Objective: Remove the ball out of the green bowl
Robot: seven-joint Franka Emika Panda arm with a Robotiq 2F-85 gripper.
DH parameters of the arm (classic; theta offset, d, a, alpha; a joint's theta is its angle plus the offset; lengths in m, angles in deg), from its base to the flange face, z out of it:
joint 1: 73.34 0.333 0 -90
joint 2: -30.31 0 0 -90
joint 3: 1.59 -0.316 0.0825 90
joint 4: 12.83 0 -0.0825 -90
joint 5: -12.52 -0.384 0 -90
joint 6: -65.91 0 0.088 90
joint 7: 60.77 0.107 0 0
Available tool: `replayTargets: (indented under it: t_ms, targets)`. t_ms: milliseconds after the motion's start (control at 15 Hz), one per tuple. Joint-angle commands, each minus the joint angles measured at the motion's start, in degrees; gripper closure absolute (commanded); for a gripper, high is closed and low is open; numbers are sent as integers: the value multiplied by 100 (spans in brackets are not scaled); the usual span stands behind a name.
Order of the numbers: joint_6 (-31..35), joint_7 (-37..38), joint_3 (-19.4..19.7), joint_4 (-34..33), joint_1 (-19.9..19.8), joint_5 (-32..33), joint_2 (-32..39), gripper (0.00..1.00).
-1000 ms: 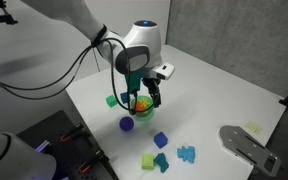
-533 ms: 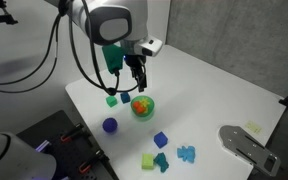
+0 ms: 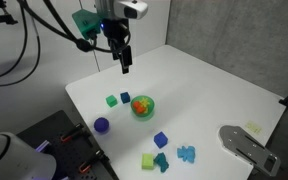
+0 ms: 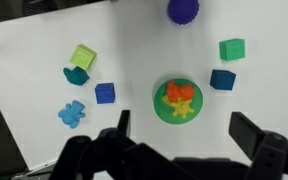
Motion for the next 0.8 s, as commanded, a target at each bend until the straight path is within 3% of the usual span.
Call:
replayTargets:
  t_ms: [0,400,733]
  targets:
    - [-678,-204,-195,-443,-162,251,-282,0]
    - [-1106,-302,-255,-945,-177,483,-480,0]
    - [-956,-251,-254,-826,-159,389,-499,0]
